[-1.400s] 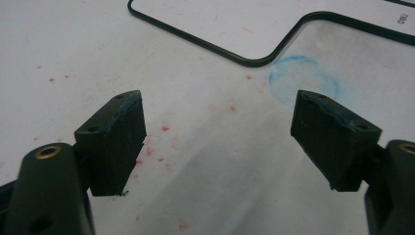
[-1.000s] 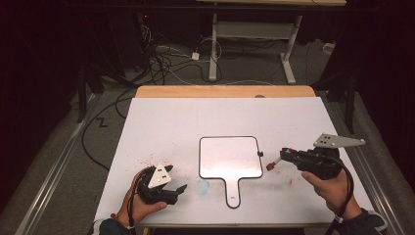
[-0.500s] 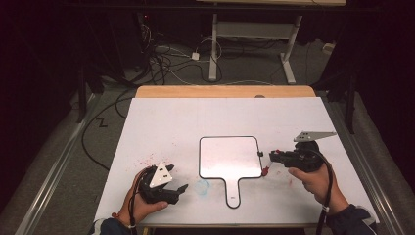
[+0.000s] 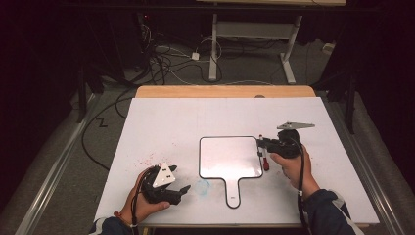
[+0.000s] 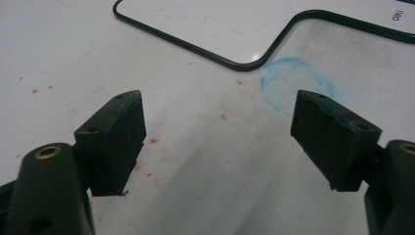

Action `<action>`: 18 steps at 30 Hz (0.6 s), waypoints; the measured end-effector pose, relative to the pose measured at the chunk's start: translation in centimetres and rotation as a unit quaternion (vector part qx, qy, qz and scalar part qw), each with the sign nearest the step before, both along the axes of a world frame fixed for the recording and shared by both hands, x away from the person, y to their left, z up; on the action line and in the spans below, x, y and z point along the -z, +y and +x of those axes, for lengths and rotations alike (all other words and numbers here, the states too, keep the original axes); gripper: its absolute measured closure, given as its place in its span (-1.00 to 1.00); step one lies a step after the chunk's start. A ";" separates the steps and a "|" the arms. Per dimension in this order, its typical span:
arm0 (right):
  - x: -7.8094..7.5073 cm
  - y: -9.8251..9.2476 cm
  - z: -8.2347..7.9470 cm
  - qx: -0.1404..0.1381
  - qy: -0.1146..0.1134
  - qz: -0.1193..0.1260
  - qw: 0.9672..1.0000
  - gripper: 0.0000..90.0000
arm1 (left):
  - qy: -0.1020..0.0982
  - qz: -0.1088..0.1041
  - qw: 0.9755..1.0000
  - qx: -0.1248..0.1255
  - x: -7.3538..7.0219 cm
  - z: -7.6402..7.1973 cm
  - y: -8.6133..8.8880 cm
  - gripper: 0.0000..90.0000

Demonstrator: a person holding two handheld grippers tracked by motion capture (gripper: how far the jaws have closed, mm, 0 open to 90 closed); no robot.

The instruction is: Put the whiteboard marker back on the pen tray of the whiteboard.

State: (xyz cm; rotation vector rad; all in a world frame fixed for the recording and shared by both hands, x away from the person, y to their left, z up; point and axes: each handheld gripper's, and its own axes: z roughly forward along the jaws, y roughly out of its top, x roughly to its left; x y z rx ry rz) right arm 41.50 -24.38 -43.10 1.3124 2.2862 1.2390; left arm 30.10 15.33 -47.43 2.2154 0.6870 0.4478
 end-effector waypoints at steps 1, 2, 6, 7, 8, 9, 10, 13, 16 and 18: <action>0.4 0.3 0.3 0.004 0.004 -0.002 1.000 0.79 | 0.001 0.000 1.000 0.000 0.0 0.0 0.0 -0.55; 0.7 0.5 0.5 0.009 0.007 -0.008 1.000 0.79 | 0.001 0.000 1.000 0.000 0.0 0.0 0.0 -0.55; 2.3 1.3 1.3 0.023 0.025 -0.023 0.999 0.77 | 0.002 0.001 1.000 -0.001 0.1 0.0 0.1 -0.55; 2.6 1.3 1.4 0.027 0.030 -0.019 0.999 0.77 | 0.002 0.001 1.000 0.000 0.1 0.0 0.1 -0.55; 2.9 1.4 1.5 0.027 0.034 -0.024 0.999 0.76 | 0.002 0.001 1.000 0.000 0.1 0.0 0.1 -0.55; 3.2 1.6 1.5 0.030 0.032 -0.035 0.998 0.74 | 0.003 0.002 1.000 0.000 0.1 0.0 0.1 -0.55; 3.4 1.6 1.5 0.032 0.029 -0.041 0.998 0.73 | 0.003 0.003 1.000 0.000 0.1 0.0 0.0 -0.55; 3.5 1.7 1.4 0.039 0.009 -0.065 0.997 0.67 | 0.004 0.003 1.000 0.000 0.1 0.0 0.0 -0.55; 3.5 1.8 1.4 0.037 -0.009 -0.083 0.996 0.60 | 0.005 0.003 1.000 0.001 0.1 -0.1 0.0 -0.55; 3.5 1.8 1.4 0.040 -0.015 -0.101 0.994 0.59 | 0.004 0.004 1.000 0.001 0.1 -0.1 0.0 -0.55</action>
